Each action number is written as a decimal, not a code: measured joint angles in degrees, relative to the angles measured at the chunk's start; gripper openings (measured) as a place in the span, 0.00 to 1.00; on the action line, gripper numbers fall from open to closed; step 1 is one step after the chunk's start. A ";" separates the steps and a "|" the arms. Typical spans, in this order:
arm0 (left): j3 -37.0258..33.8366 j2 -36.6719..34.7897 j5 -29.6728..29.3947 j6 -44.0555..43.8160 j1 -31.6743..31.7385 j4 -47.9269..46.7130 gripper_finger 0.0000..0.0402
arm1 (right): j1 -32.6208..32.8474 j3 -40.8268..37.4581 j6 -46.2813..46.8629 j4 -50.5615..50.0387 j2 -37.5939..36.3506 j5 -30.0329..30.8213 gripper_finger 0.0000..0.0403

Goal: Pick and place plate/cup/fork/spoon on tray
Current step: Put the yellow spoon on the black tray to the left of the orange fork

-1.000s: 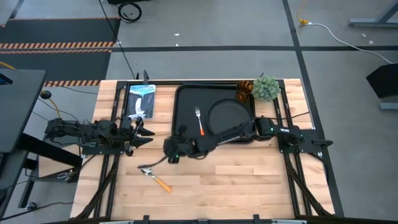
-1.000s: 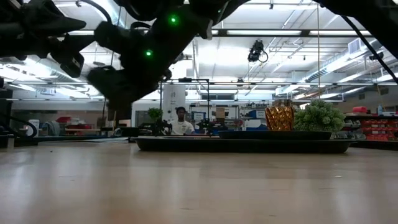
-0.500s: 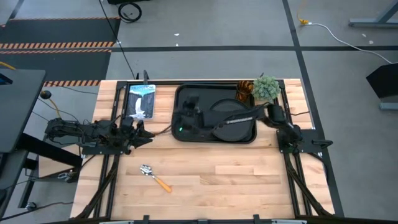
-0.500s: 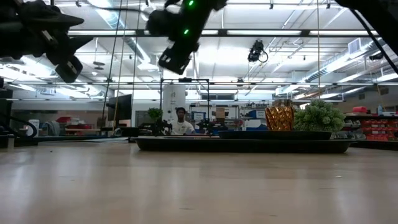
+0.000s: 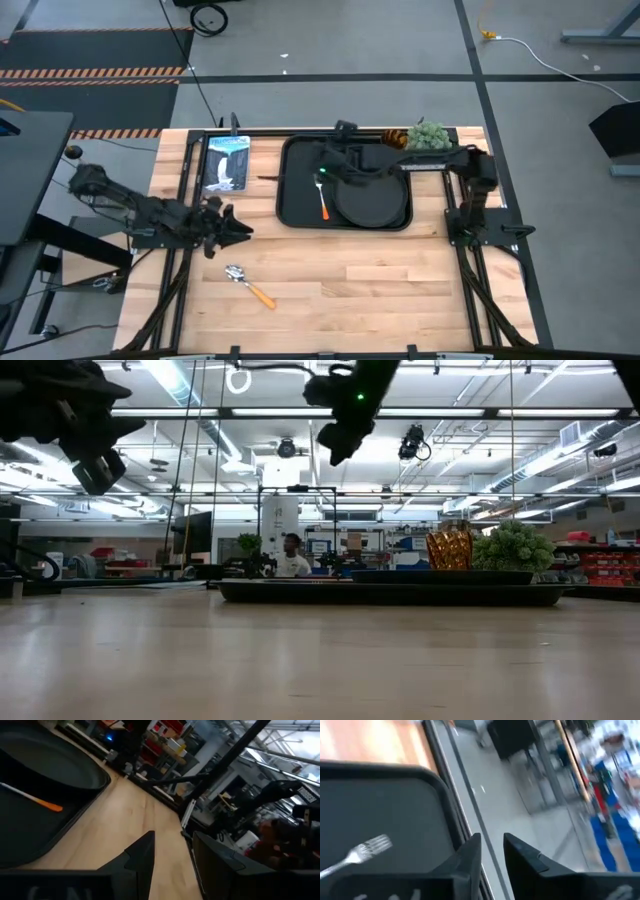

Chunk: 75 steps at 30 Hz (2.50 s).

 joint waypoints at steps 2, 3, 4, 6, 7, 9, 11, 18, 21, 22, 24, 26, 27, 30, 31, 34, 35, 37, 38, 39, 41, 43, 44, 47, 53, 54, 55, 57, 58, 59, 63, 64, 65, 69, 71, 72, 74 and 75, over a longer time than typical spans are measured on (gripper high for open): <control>0.64 3.42 -4.56 -1.43 -2.64 1.56 0.35 | 0.04 -6.42 -3.46 7.12 -4.30 -3.32 0.20; 0.96 5.27 -7.34 -2.57 -3.92 1.93 0.35 | 0.02 -9.57 -4.76 10.08 -6.51 -4.76 0.19; 1.40 7.20 -10.29 -3.95 -5.16 1.78 0.35 | -0.01 -12.39 -5.58 12.47 -8.65 -6.18 0.18; 2.38 11.00 -15.93 -7.72 -7.32 1.55 0.35 | -0.29 -17.92 -7.07 17.38 -12.71 -8.88 0.16; 2.89 13.08 -18.44 -9.86 -8.34 1.54 0.35 | -0.41 -20.53 -7.55 19.52 -14.76 -10.17 0.16; 4.04 17.16 -22.49 -14.40 -10.00 1.51 0.35 | -0.62 -25.22 -7.63 24.57 -18.67 -13.50 0.15; 5.21 21.40 -25.03 -18.64 -11.24 1.30 0.35 | -0.76 -29.84 -7.48 29.44 -22.10 -17.28 0.14; 12.13 35.82 -26.78 -31.53 -12.68 0.19 0.35 | 0.67 -44.50 -6.66 45.57 -28.84 -25.34 0.14; 17.64 40.97 -23.93 -34.01 -12.68 -2.93 0.35 | 1.74 -49.50 -6.68 50.32 -30.35 -26.55 0.13; 19.52 42.35 -22.56 -35.06 -12.68 -4.76 0.35 | 2.10 -50.97 -6.69 51.86 -30.78 -26.85 0.13; 23.80 45.17 -19.45 -38.19 -12.68 -9.41 0.35 | 2.88 -53.48 -6.68 54.50 -31.74 -27.77 0.13; 27.91 47.71 -15.85 -41.62 -12.70 -14.70 0.35 | 3.51 -55.48 -6.74 57.07 -32.58 -29.08 0.13; 29.81 49.04 -14.02 -43.26 -12.82 -17.18 0.35 | 3.84 -56.39 -6.87 58.02 -33.02 -29.90 0.13; 34.57 52.91 -8.49 -48.44 -13.48 -23.00 0.35 | 4.63 -57.83 -6.92 60.22 -33.89 -31.66 0.13; 35.95 54.08 -6.24 -50.16 -13.75 -24.77 0.35 | 4.78 -58.04 -6.90 60.44 -34.12 -31.98 0.13; 39.96 57.23 -0.84 -56.14 -14.58 -30.20 0.35 | 5.11 -58.28 -6.73 60.94 -34.16 -32.30 0.13; 41.08 58.16 0.80 -58.33 -14.94 -32.25 0.35 | 5.20 -58.29 -6.70 61.05 -34.14 -32.59 0.13; 43.91 60.10 3.70 -62.64 -15.60 -37.17 0.35 | 5.20 -58.29 -6.68 61.71 -34.05 -33.80 0.13; 45.43 61.08 4.74 -64.60 -16.03 -39.71 0.35 | 5.20 -58.29 -6.68 61.91 -34.05 -34.31 0.13; 47.19 62.08 5.82 -66.67 -16.51 -42.83 0.35 | 5.20 -58.29 -6.69 62.19 -34.05 -34.88 0.13; 50.59 64.23 7.80 -70.34 -17.35 -49.40 0.35 | 5.20 -58.29 -6.68 62.69 -34.04 -35.42 0.13; 53.20 66.62 8.77 -74.78 -18.20 -56.29 0.35 | 5.20 -58.29 -6.78 63.00 -34.02 -35.54 0.13; 54.01 67.84 8.70 -77.63 -18.64 -58.99 0.35 | 5.20 -58.29 -6.98 63.17 -34.00 -35.54 0.13; 54.62 70.98 8.67 -84.99 -19.34 -61.03 0.35 | 5.20 -58.29 -7.49 63.64 -34.00 -35.54 0.13; 54.57 76.15 11.69 -95.08 -18.97 -60.39 0.35 | 5.20 -58.29 -7.53 64.11 -34.00 -35.54 0.13; 54.57 76.83 12.88 -96.59 -18.69 -60.27 0.35 | 5.20 -58.29 -7.53 64.14 -34.00 -35.56 0.13; 54.55 77.34 13.99 -97.96 -18.40 -60.42 0.36 | 5.20 -58.29 -7.54 64.11 -34.00 -35.55 0.13; 54.55 78.21 15.77 -100.02 -17.73 -60.36 0.37 | 5.20 -58.29 -7.53 64.11 -33.98 -35.54 0.13; 54.55 78.51 15.93 -100.31 -17.32 -60.34 0.38 | 5.20 -58.29 -7.53 64.11 -33.98 -35.55 0.13; 54.51 78.63 15.62 -100.31 -16.87 -60.43 0.39 | 5.20 -58.29 -7.55 64.17 -33.98 -35.61 0.13; 54.51 78.61 12.87 -98.99 -14.42 -58.37 0.42 | 4.96 -58.29 -8.01 64.64 -33.96 -37.02 0.13; 54.51 78.60 12.55 -98.65 -13.84 -57.82 0.42 | 4.86 -58.29 -8.04 64.64 -33.96 -37.45 0.13; 54.51 78.61 12.56 -98.35 -13.27 -57.48 0.43 | 4.68 -58.29 -8.06 64.66 -33.96 -37.87 0.13; 54.52 79.18 14.63 -98.28 -11.68 -56.94 0.43 | 4.23 -58.29 -7.95 64.79 -33.96 -39.08 0.13; 54.49 79.26 16.84 -98.60 -11.30 -56.86 0.43 | 4.25 -58.29 -7.76 64.85 -33.96 -39.92 0.13; 54.51 79.20 17.77 -98.66 -11.30 -56.27 0.43 | 4.26 -58.29 -7.75 64.88 -33.96 -40.05 0.13; 54.51 79.23 18.54 -98.89 -11.30 -55.62 0.43 | 4.26 -58.29 -7.75 64.90 -33.96 -40.15 0.13; 54.51 79.23 18.70 -99.07 -11.30 -55.68 0.43 | 4.26 -58.29 -7.75 64.93 -33.96 -40.19 0.13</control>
